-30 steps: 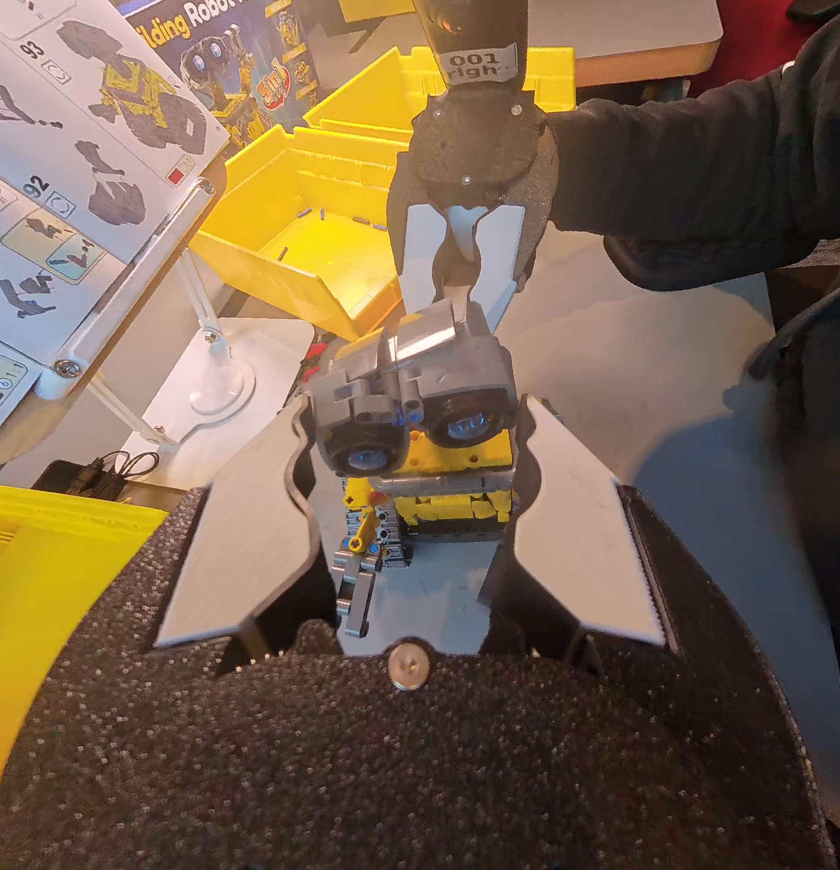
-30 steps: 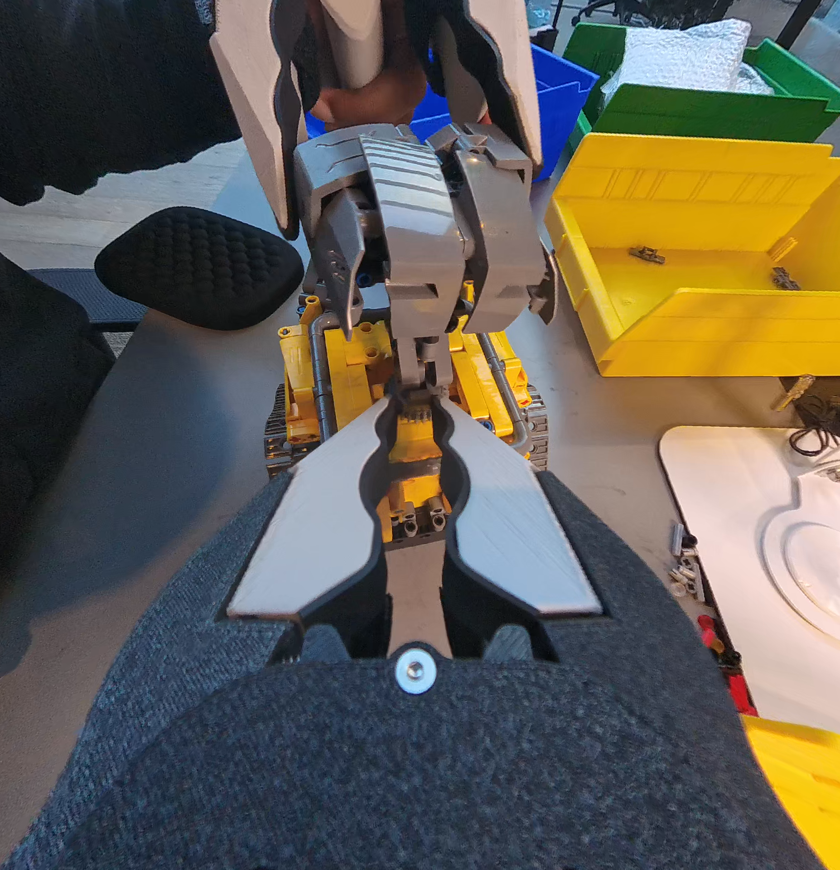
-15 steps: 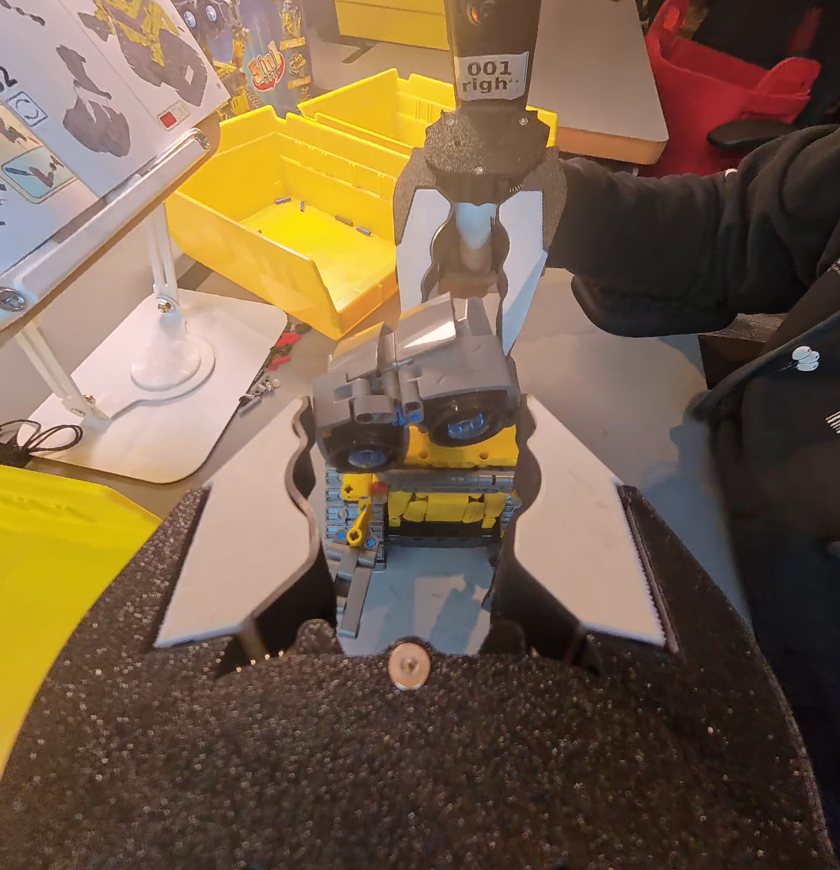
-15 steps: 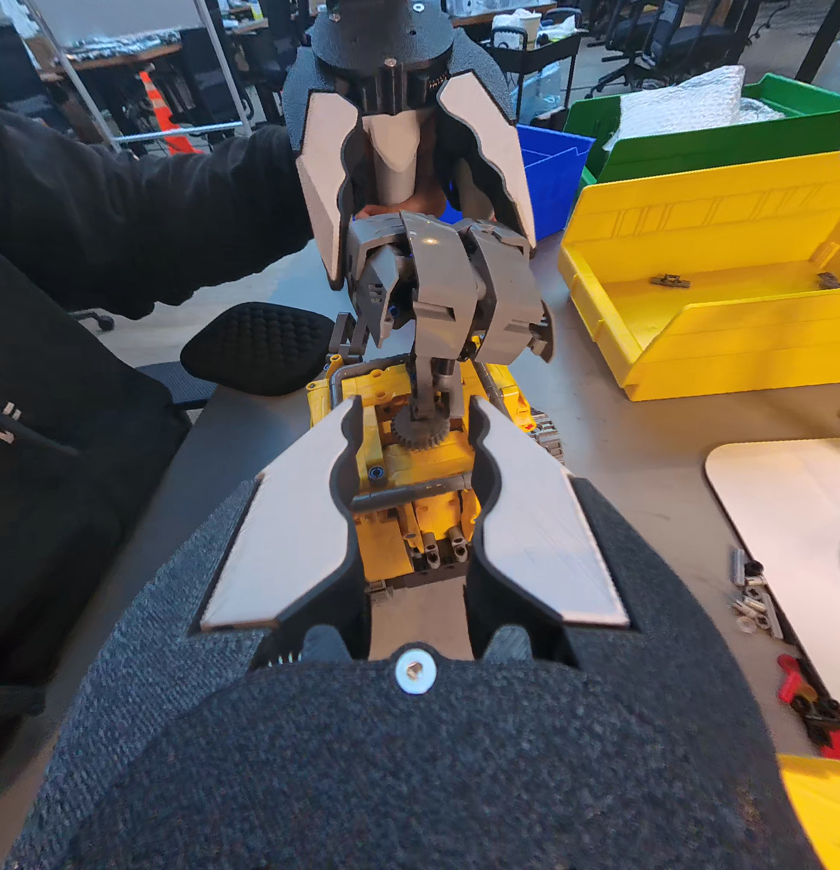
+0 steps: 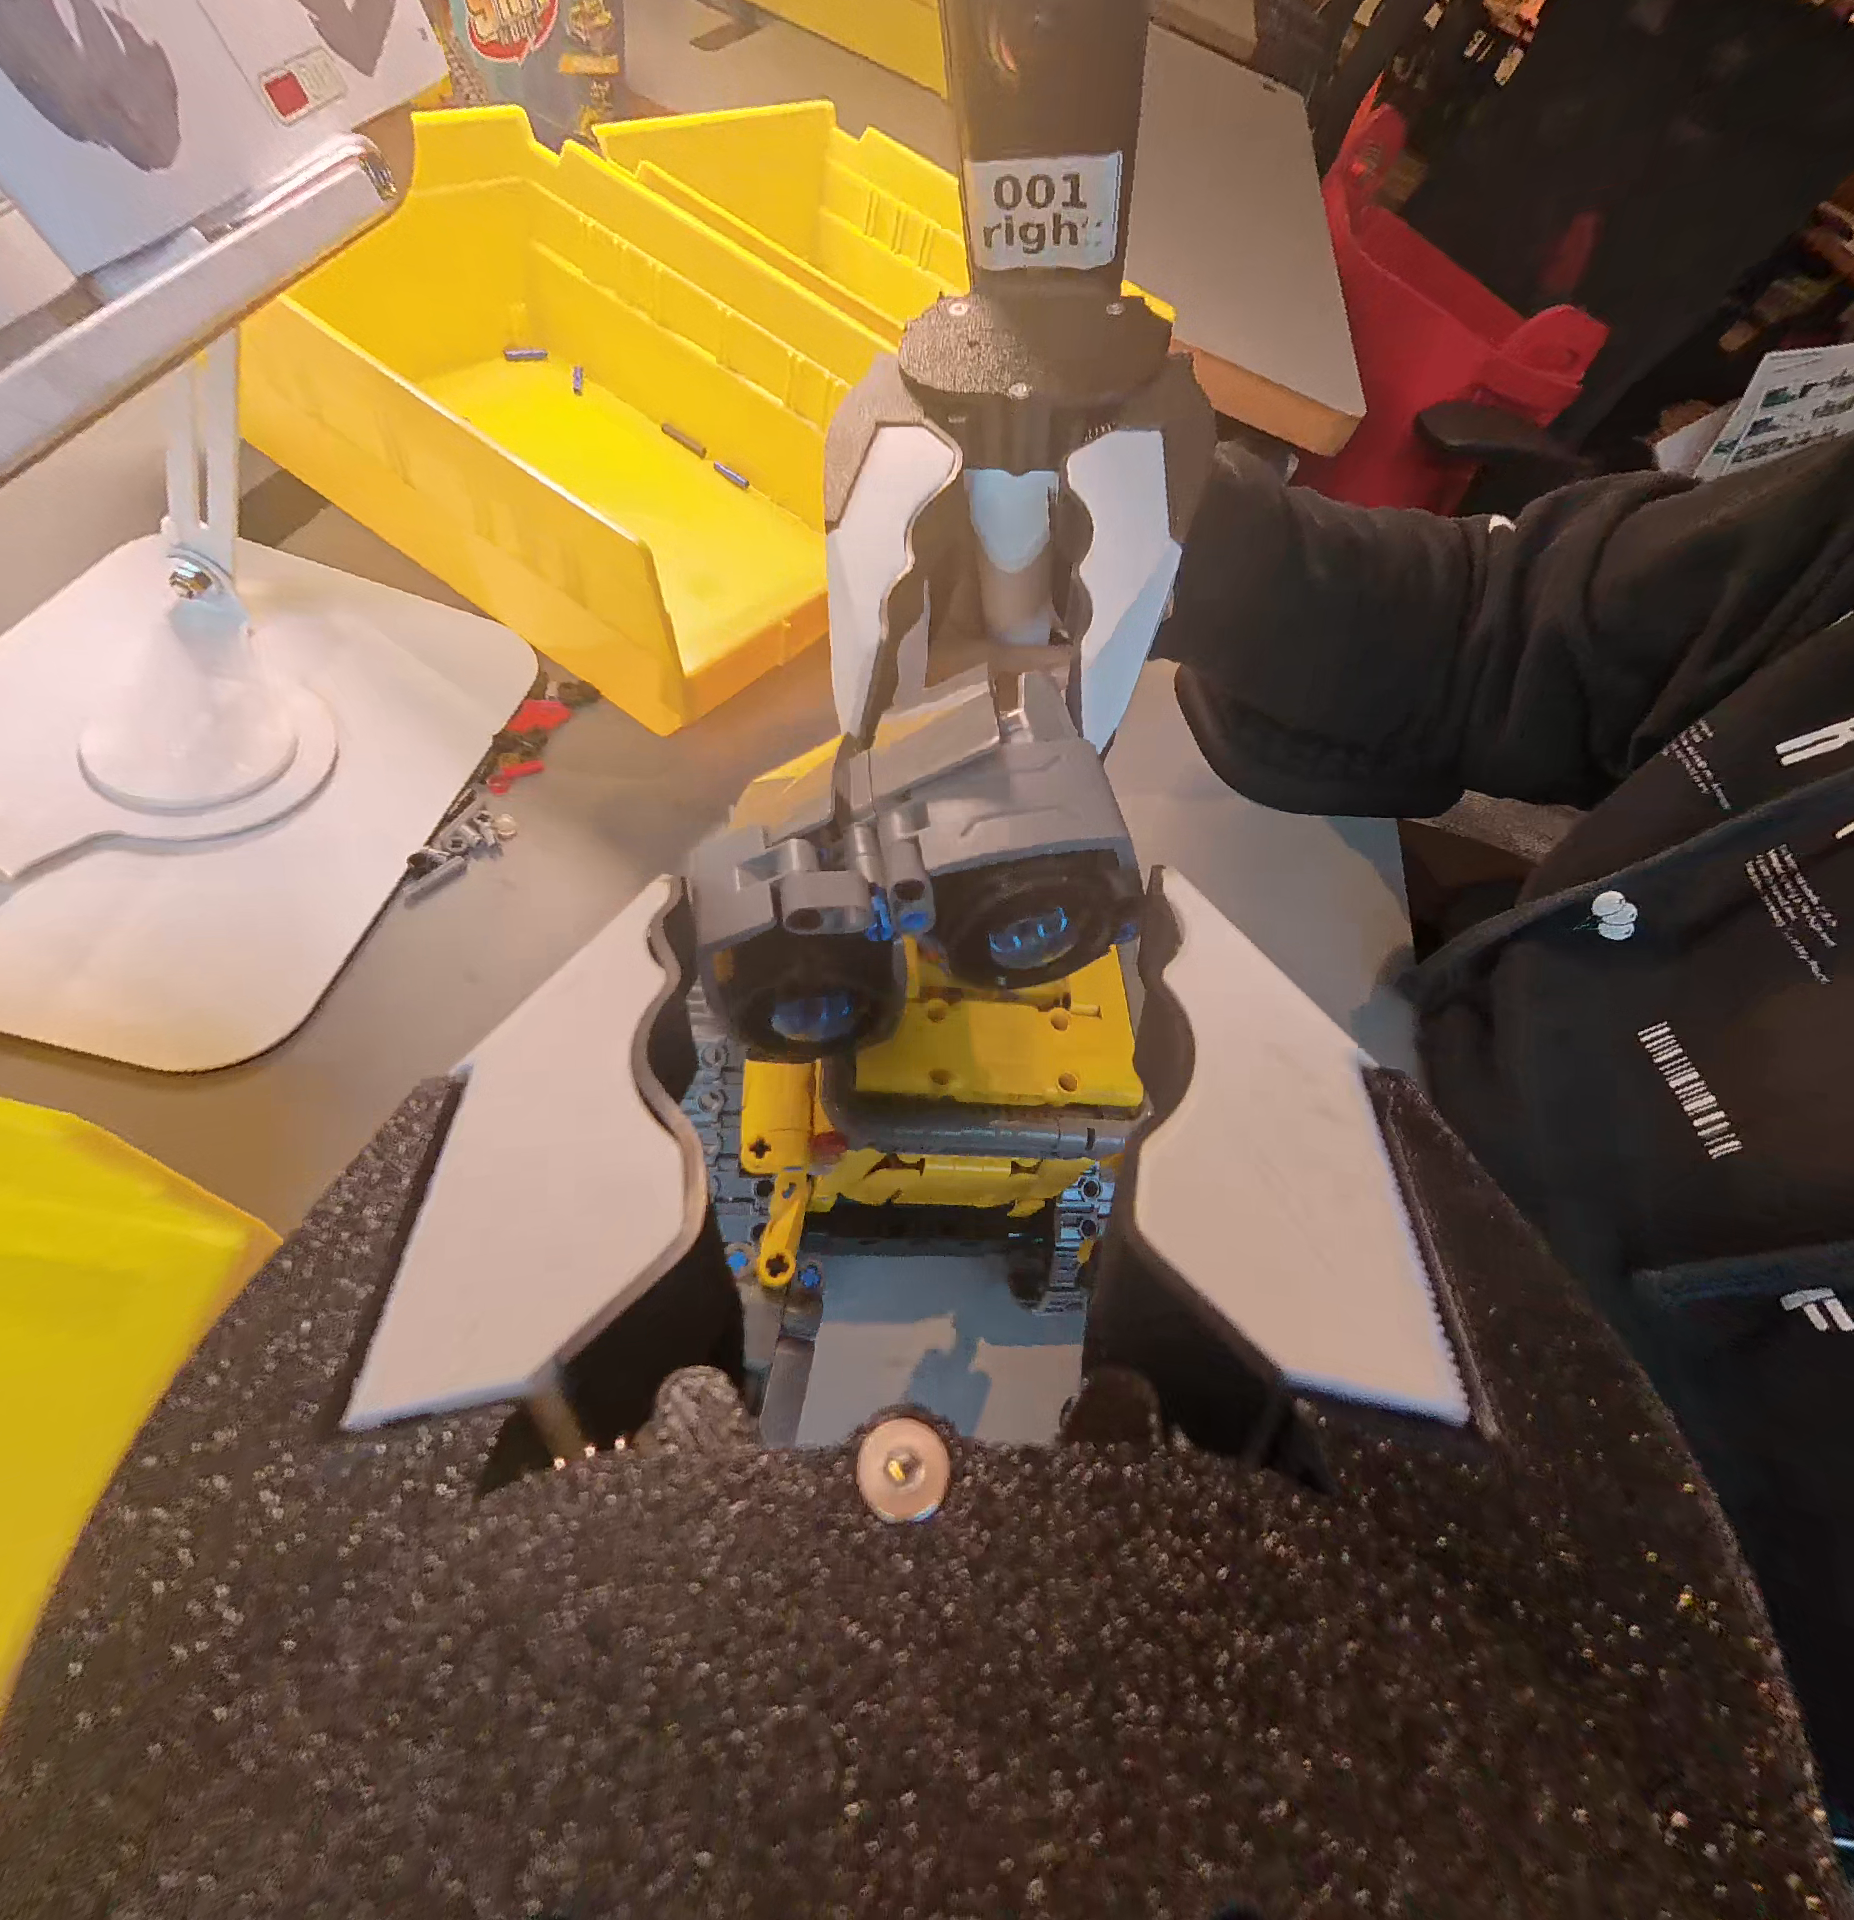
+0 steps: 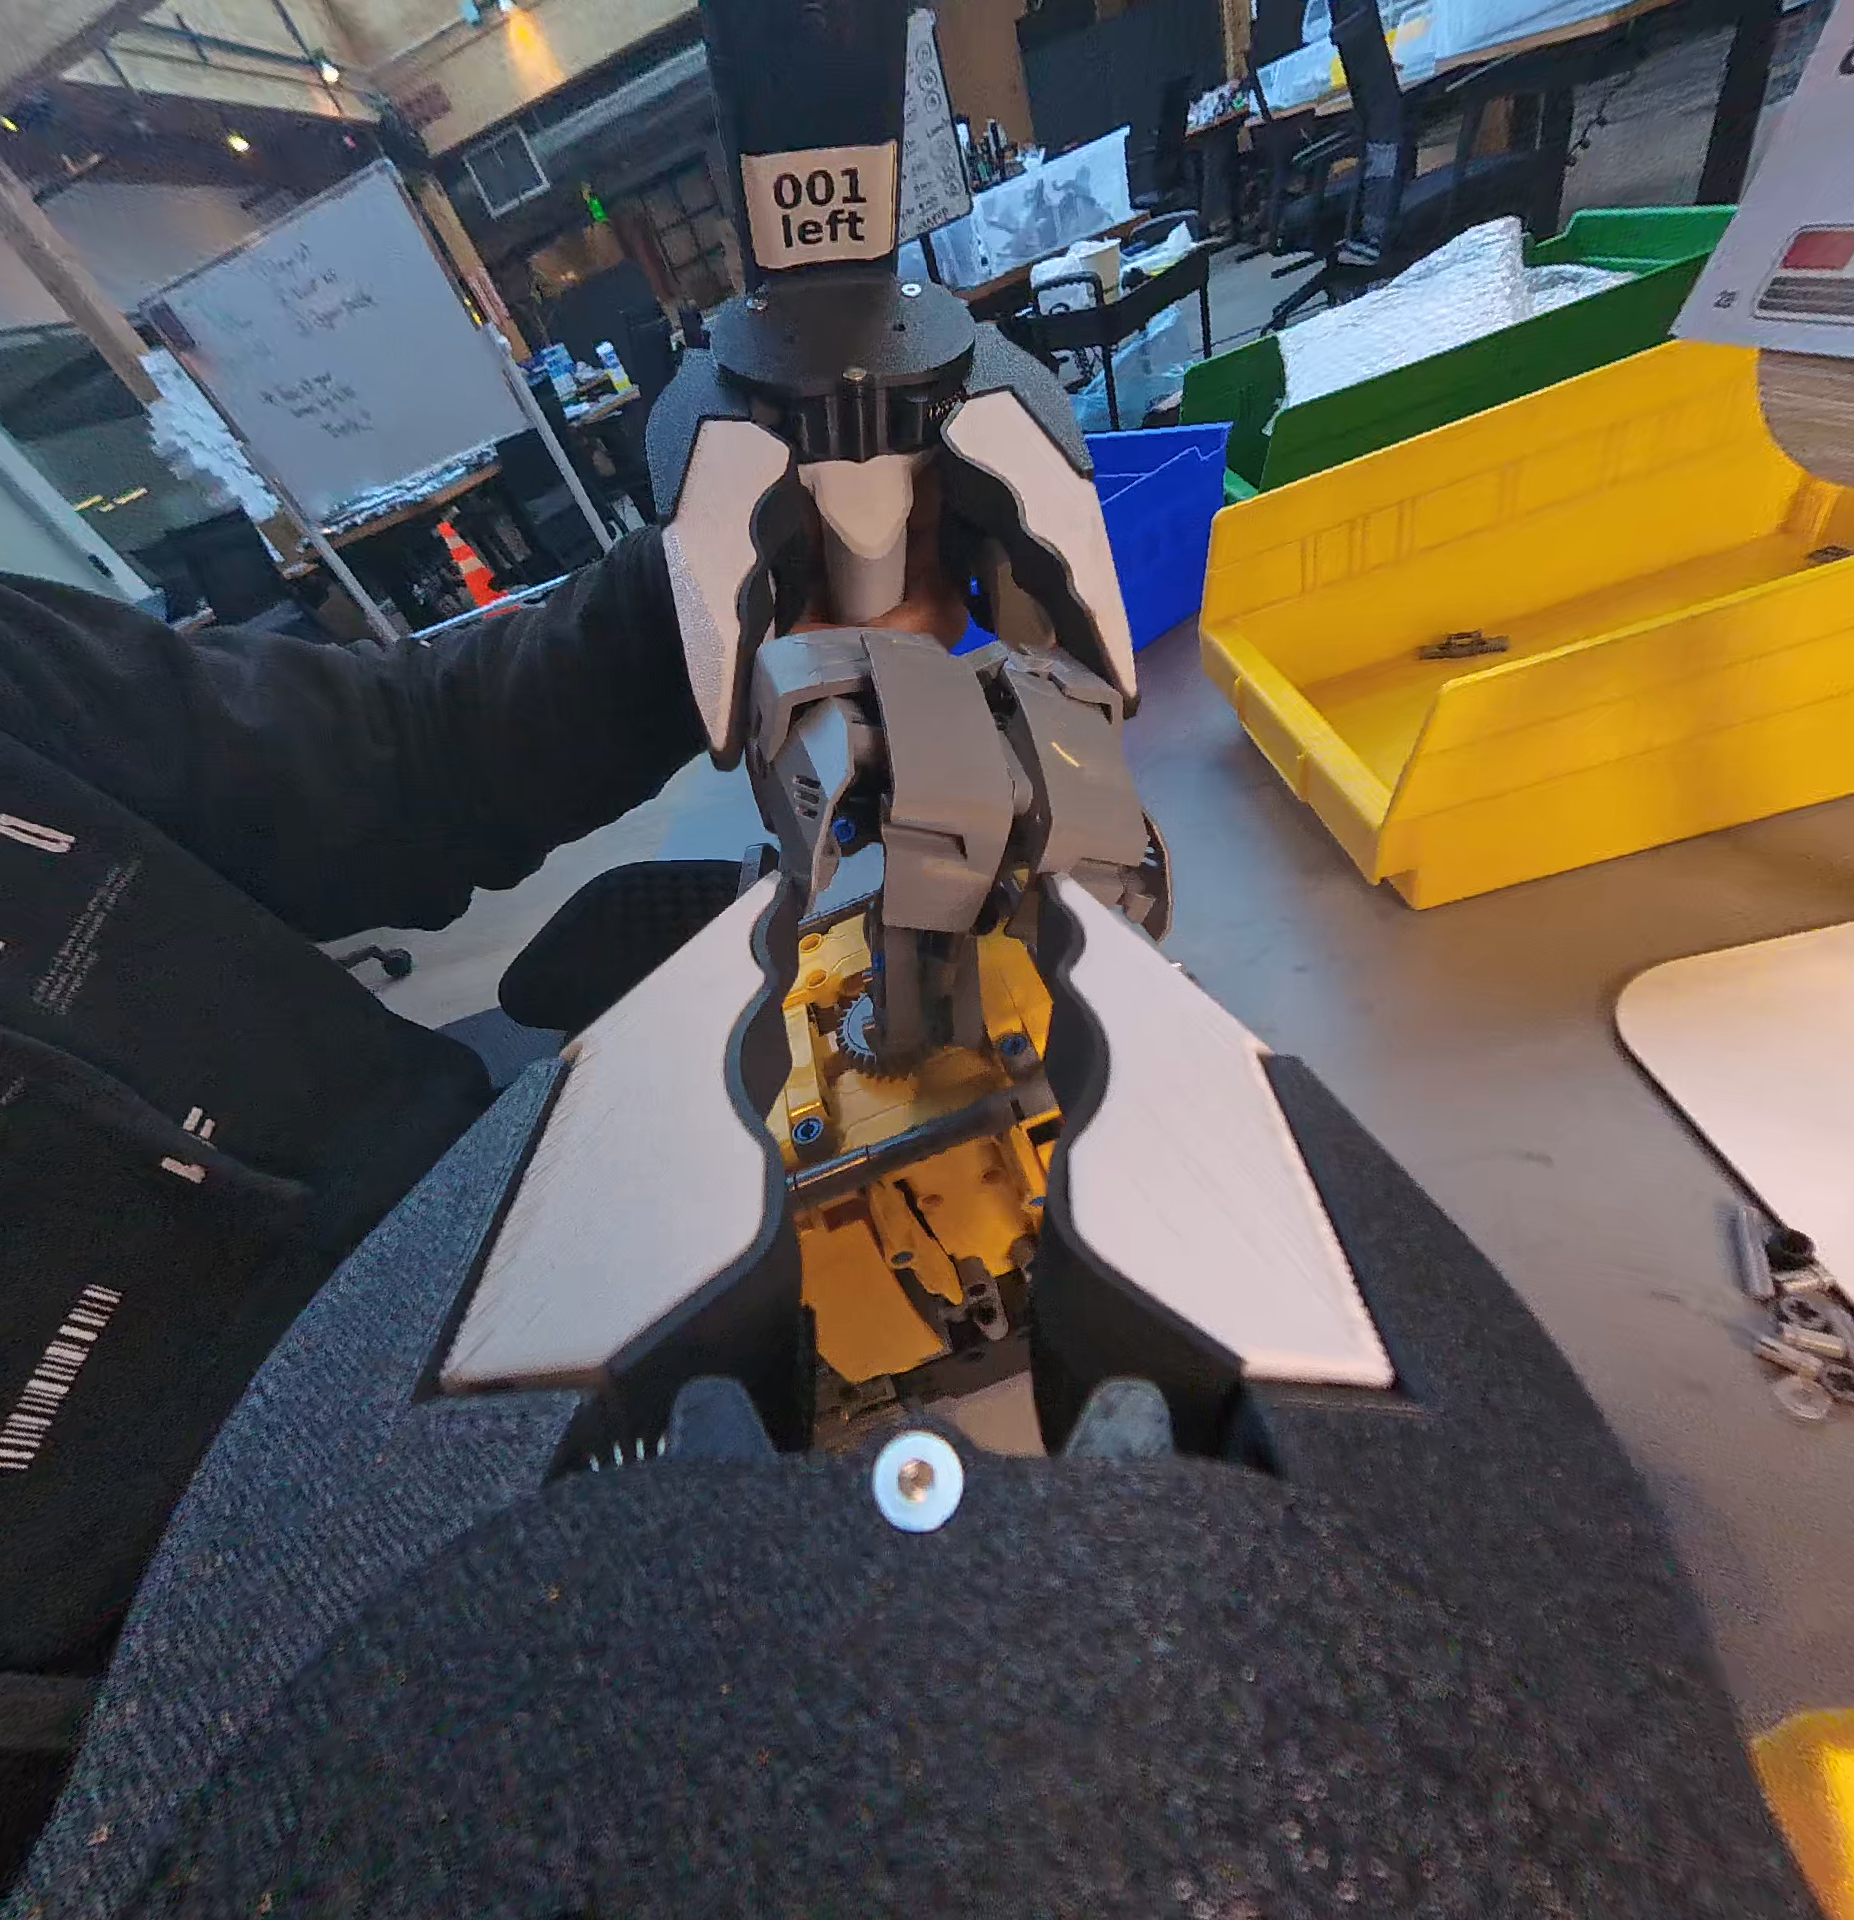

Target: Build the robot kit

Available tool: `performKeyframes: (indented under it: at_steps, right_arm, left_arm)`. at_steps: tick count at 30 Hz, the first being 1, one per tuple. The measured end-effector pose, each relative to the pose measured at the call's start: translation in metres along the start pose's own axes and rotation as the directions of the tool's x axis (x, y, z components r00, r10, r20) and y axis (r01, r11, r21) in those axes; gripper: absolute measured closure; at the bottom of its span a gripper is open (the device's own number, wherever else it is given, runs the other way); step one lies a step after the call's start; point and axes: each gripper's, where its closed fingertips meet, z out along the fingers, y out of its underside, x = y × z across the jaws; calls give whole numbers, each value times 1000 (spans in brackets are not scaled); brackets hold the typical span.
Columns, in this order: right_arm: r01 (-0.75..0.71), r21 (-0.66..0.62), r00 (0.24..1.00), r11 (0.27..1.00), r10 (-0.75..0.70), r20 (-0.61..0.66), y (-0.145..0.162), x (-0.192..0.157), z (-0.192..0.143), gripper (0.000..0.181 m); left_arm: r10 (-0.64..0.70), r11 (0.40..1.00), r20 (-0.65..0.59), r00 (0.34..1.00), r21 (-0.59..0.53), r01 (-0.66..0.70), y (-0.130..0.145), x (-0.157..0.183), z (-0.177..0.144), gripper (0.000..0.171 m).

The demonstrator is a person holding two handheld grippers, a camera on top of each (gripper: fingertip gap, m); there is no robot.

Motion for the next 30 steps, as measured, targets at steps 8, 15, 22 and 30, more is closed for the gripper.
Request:
performKeyframes:
  at_steps: [8, 15, 22, 30]
  right_arm:
    - [49, -29, 999, 998, -49, -5, -2, -5, -7, 137]
    - [84, -82, 996, 993, -87, -23, 1, -7, -18, 138]
    - [158, -138, 986, 978, -163, -25, 3, -16, -20, 139]
    - [237, -226, 966, 945, -254, -50, 10, -23, -18, 146]
  left_arm:
    - [32, 999, -4, 999, 10, -32, -9, 5, 3, 86]
    - [39, 999, -26, 999, -14, -40, -4, 8, 13, 86]
    - [143, 990, -90, 986, 15, -142, -3, 14, 13, 87]
    - [274, 962, -103, 956, 7, -275, 2, 14, 11, 87]
